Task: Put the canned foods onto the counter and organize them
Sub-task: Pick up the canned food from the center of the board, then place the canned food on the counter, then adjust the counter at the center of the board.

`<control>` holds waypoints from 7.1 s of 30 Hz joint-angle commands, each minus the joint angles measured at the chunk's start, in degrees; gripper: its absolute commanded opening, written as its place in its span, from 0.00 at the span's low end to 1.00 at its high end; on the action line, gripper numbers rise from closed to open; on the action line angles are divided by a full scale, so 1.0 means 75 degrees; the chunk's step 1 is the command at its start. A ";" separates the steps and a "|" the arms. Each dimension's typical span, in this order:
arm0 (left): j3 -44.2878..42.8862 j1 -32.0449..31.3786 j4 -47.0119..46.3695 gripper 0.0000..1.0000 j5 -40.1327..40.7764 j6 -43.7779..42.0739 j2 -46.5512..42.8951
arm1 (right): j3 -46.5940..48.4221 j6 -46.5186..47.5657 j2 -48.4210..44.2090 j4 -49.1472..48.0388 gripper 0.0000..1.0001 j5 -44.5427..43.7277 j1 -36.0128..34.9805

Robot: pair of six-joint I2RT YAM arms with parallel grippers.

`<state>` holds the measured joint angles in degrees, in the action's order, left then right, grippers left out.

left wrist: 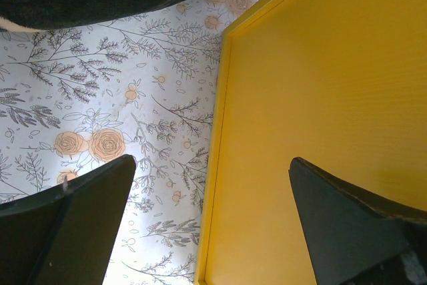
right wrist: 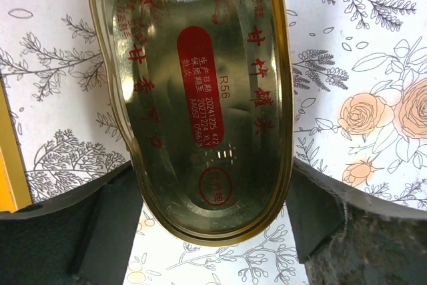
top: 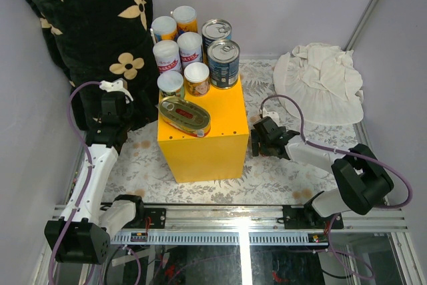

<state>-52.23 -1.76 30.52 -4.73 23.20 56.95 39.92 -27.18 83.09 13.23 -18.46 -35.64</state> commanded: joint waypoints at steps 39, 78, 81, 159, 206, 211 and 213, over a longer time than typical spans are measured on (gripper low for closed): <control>-0.0100 0.0051 -0.0167 1.00 -0.0052 -0.0195 -0.0180 | 0.3831 0.1273 -0.4927 0.3625 0.00 0.0095 0.0026; -0.0090 0.0055 -0.0156 1.00 0.0104 -0.0222 -0.0287 | 0.8200 0.2787 -0.3089 0.4208 0.00 0.4647 0.0029; -0.0103 0.0058 -0.0148 1.00 0.0098 -0.0228 -0.0259 | 0.8149 0.2752 -0.2815 0.4295 0.00 0.4762 0.0029; -0.0082 0.0057 -0.0121 1.00 0.0106 -0.0246 -0.0207 | 0.9159 0.3441 -0.1484 0.4942 1.00 0.2109 -0.2967; -0.0115 0.0066 -0.0109 1.00 0.0148 -0.0246 -0.0269 | 0.6752 0.3490 -0.4195 0.2443 0.99 0.1404 -0.2968; -0.0116 0.0062 -0.0109 1.00 0.0131 -0.0246 -0.0295 | 0.7008 0.3675 -0.3386 0.2740 1.00 0.1032 -0.2963; -0.0077 0.0060 -0.0109 1.00 0.0194 -0.0247 -0.0353 | 0.7057 0.3782 -0.3391 0.2344 1.00 0.0712 -0.2959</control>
<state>-52.27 -1.76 30.63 -4.03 22.28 55.59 92.62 -0.27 53.36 35.22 -7.77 -57.45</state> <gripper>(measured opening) 0.995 0.993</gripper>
